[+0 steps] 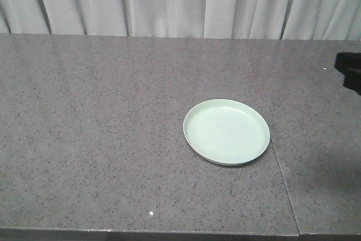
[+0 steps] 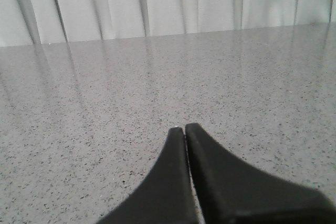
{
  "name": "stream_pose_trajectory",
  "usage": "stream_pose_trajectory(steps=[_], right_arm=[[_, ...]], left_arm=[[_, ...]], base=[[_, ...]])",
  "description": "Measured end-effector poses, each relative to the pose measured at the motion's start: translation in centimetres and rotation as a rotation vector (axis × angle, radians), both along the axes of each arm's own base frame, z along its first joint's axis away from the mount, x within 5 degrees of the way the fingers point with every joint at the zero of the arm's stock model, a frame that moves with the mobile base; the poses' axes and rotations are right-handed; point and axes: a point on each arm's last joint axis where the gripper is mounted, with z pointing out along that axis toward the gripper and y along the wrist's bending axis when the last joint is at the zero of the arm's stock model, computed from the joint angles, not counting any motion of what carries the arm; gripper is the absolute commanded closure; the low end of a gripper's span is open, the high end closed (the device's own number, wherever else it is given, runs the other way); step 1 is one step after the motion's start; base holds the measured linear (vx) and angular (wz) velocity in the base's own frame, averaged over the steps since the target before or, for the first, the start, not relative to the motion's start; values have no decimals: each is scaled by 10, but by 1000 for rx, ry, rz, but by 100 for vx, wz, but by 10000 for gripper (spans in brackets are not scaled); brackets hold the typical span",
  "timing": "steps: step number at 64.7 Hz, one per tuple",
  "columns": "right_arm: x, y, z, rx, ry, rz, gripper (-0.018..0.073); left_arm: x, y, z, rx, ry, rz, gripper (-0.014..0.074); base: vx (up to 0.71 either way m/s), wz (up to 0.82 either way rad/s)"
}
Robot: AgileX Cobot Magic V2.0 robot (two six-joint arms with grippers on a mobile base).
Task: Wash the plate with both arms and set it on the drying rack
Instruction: 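Lower the right gripper to the plate rim and pinch it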
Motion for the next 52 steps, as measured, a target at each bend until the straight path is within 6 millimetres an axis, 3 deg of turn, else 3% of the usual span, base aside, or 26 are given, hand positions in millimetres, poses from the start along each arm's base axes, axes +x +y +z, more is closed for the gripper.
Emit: stream_pose_trajectory(steps=[8,16,25,33,52], right_arm=[[37,12,6,31,119,140,93],[73,24,-3,76,239,263,93],[114,45,-33,21,377,341,93],[146,60,-64,-43,497,311,93],[191,64,-119,-192,677,144,93]], left_arm=[[0,0,0,0,0,0,603],[0,0,0,0,0,0,603],[0,0,0,0,0,0,603],[0,0,0,0,0,0,603],[0,0,0,0,0,0,603]], base=[[0,0],[0,0],[0,0],[0,0],[0,0]])
